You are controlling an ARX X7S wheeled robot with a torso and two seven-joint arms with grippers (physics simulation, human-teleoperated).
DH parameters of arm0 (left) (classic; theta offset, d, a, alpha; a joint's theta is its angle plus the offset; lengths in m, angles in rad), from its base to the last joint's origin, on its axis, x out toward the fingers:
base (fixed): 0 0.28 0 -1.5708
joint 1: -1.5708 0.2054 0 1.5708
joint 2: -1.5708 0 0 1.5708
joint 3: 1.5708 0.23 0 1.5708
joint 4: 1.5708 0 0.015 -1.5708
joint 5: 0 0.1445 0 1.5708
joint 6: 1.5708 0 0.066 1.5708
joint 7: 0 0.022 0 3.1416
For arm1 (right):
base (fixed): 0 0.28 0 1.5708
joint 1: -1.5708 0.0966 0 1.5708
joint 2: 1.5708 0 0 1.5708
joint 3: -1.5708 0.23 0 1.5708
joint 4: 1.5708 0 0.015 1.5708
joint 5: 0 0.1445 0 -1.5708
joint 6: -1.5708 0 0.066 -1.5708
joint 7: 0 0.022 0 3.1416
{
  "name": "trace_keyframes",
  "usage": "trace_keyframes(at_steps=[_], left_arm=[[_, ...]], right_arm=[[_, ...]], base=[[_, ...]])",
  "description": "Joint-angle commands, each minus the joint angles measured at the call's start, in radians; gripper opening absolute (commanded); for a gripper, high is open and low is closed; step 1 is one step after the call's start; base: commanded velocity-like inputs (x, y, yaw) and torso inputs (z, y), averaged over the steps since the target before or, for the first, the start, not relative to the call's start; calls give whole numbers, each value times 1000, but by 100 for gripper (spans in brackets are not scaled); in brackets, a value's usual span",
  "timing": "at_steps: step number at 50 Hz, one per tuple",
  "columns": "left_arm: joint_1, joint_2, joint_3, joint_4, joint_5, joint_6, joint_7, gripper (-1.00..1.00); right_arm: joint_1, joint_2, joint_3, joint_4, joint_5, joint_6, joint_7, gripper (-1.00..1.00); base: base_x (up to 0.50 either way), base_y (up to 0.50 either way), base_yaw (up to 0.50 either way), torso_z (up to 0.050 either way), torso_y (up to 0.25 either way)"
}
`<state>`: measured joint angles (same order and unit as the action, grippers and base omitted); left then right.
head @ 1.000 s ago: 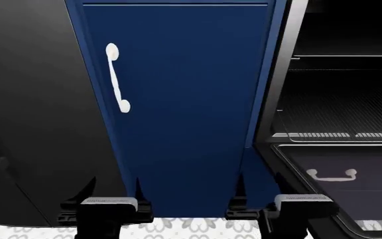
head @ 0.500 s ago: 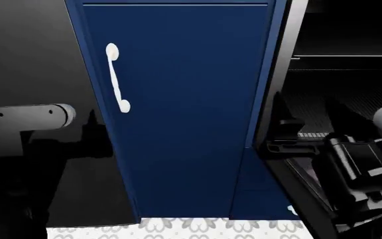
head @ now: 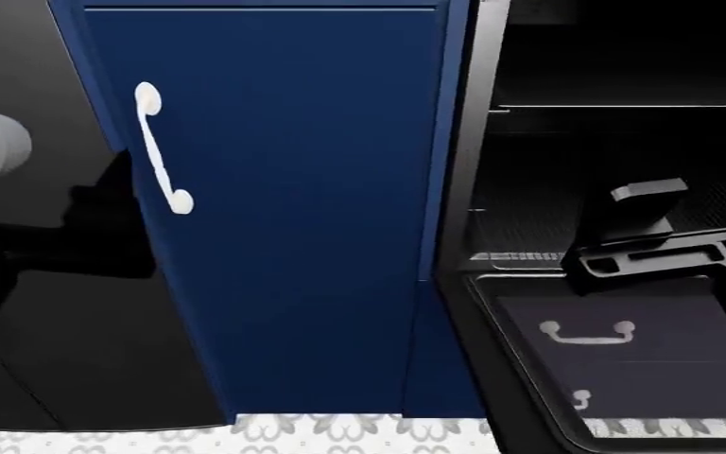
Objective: Fully slide the bottom oven rack out.
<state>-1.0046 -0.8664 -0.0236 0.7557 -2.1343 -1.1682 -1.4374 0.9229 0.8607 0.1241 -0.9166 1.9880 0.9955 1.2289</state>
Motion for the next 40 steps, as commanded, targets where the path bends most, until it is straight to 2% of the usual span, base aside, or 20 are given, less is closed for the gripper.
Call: trace_keyframes(at_steps=[1, 19, 40], left_arm=[[-42, -32, 22, 1, -55, 12, -22, 100], [-34, 6, 47, 17, -16, 46, 3, 100], [-60, -10, 79, 4, -21, 77, 13, 100]], right_arm=[[17, 56, 29, 17, 56, 10, 24, 100], [-105, 33, 119, 1, -5, 31, -29, 100], [-114, 53, 126, 7, -5, 31, -30, 100]], base=[[0, -500, 0, 0, 0], [0, -500, 0, 0, 0], [0, -495, 0, 0, 0]])
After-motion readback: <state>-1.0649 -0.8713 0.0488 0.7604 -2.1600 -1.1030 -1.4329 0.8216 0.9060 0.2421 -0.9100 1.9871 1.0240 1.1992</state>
